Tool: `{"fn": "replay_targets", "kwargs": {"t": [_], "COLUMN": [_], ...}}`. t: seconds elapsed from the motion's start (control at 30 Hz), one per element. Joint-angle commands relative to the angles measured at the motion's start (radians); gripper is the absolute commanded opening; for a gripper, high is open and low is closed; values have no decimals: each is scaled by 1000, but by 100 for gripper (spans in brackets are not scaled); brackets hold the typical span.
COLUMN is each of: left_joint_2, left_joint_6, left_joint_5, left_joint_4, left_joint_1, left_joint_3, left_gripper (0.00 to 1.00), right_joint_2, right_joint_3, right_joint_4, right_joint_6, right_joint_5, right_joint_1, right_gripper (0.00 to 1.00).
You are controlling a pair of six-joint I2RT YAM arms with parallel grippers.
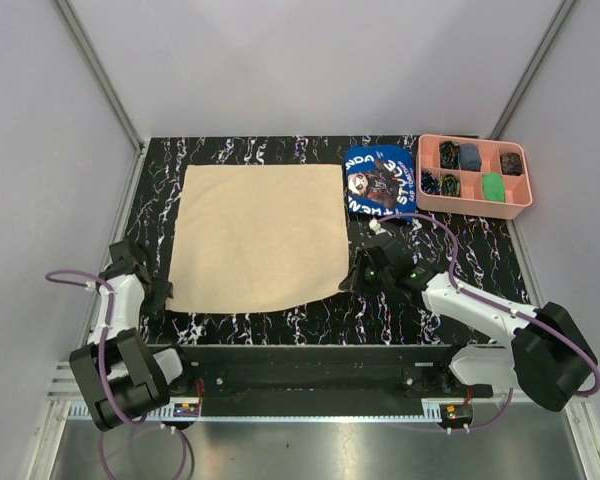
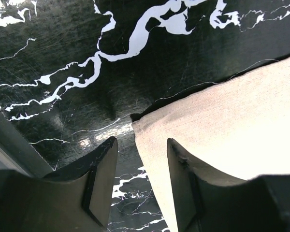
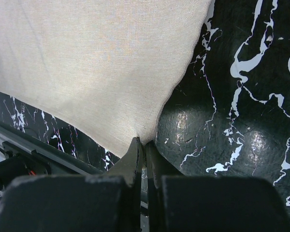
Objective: Fold the napkin into a case and place the utensils inside
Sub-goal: Pick up the flattened napkin from the center of the board.
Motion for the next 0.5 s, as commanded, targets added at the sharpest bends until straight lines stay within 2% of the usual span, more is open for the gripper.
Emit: {"fn": "replay_targets", "kwargs": {"t": [0.0, 0.33, 0.4, 0.47], "left_joint_2": [21, 129, 142, 148], "left_joint_6": [12, -17, -23, -29], "left_joint_5": [-20, -20, -31, -20], "left_joint_4": [43, 132, 147, 184], "left_joint_1": [4, 4, 2, 2], "left_joint_3": [-20, -58, -70, -93], "left_gripper": [48, 49, 45, 33], "right_joint_2": [-9, -16, -19, -22], "right_joint_3": [-1, -9, -11, -12], "right_joint_4": [38, 41, 38, 40], "right_joint_6": [-6, 0, 2, 7], "right_joint_5": [-11, -16, -16, -21], "right_joint_1": [-8, -15, -16, -18], "right_gripper": [0, 0, 0, 0]}}
